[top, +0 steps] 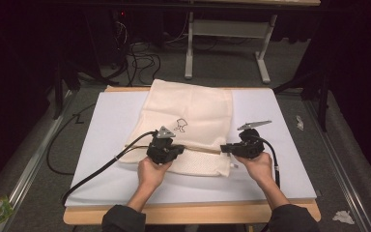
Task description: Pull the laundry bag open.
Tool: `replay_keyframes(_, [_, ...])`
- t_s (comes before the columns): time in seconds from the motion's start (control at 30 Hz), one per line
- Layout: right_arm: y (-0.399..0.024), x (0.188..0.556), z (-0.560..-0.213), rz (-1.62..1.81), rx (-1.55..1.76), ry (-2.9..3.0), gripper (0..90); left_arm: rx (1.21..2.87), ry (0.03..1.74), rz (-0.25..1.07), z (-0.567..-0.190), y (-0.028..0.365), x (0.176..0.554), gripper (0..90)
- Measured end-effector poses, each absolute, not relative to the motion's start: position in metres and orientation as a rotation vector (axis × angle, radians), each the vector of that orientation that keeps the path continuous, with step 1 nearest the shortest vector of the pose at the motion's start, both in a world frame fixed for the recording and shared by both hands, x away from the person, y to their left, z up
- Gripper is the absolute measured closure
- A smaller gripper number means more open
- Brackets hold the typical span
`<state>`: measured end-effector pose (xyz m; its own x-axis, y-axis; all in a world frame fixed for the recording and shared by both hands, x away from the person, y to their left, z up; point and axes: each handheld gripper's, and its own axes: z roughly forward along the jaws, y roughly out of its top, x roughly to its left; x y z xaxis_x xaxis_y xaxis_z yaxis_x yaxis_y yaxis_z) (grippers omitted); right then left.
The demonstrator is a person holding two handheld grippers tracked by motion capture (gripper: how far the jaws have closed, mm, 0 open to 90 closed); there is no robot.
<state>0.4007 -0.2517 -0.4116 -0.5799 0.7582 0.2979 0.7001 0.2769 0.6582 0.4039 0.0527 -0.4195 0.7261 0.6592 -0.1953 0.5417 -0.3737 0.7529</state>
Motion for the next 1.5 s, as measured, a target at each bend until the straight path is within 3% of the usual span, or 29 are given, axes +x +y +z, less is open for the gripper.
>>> replay_keyframes(1.5, [-0.254,0.401,-0.416,1.202,1.427,2.445,86.8,2.041,0.966,0.21,-0.418,0.069,0.406,87.5])
